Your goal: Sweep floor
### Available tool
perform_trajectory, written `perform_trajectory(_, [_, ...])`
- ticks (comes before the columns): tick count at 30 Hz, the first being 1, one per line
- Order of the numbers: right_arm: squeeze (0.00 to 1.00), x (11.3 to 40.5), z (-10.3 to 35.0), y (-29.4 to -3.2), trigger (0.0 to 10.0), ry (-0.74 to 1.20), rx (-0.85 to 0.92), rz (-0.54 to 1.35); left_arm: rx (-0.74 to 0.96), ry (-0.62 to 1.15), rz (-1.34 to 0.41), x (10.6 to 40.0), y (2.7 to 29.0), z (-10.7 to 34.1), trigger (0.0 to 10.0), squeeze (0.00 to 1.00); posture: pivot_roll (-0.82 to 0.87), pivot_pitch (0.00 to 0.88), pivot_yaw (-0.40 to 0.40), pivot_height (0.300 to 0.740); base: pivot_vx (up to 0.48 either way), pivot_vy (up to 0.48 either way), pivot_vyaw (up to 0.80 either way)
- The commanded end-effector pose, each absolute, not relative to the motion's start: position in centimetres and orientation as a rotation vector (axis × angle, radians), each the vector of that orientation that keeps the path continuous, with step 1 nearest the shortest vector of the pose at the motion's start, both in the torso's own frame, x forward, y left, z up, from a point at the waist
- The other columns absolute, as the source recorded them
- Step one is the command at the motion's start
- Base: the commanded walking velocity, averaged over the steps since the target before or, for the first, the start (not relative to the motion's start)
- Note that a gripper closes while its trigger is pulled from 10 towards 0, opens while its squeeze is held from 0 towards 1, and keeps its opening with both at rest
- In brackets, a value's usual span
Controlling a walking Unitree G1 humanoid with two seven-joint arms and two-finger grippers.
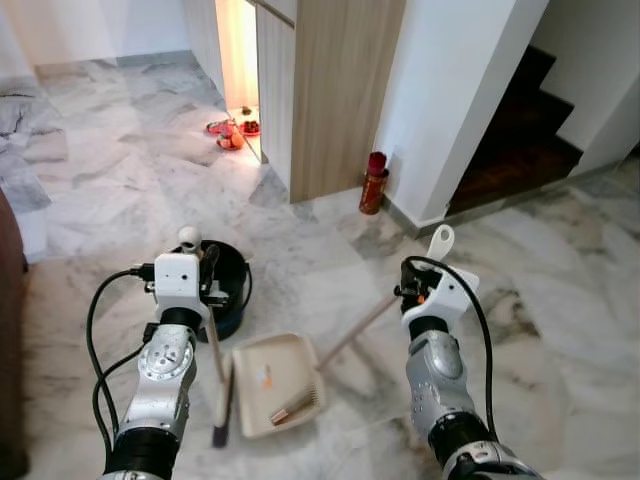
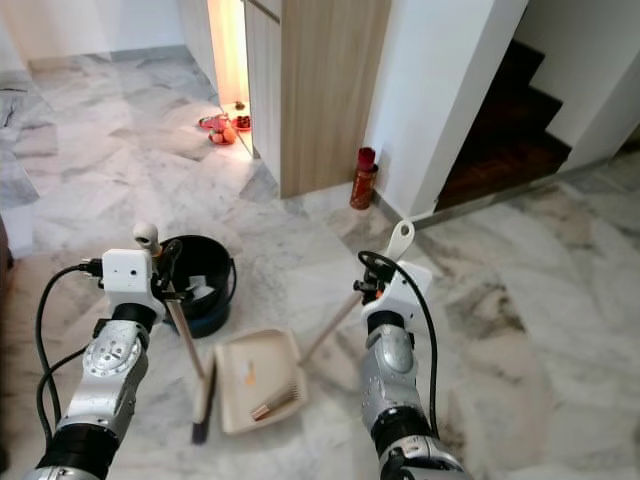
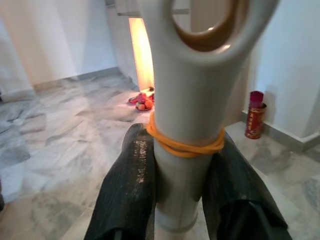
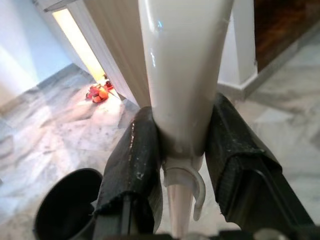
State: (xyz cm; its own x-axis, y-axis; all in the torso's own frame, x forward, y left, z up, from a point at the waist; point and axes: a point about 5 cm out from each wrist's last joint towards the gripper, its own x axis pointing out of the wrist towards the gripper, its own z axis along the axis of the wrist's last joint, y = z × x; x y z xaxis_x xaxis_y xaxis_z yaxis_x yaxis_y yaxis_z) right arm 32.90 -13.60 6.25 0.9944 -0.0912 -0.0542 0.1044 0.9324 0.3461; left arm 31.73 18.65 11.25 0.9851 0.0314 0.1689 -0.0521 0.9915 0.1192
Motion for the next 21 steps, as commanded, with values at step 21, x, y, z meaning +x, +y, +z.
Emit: perform_trajectory(21, [0.00, 33.31, 6.98, -13.53, 10.0, 0.011, 0.362, -0.094, 0.115, -0.218, -0.002, 32.00, 17.61, 12.21, 10.0, 0.00, 0.08, 0.001, -0.046, 0.740, 0.000, 0.194, 0.00])
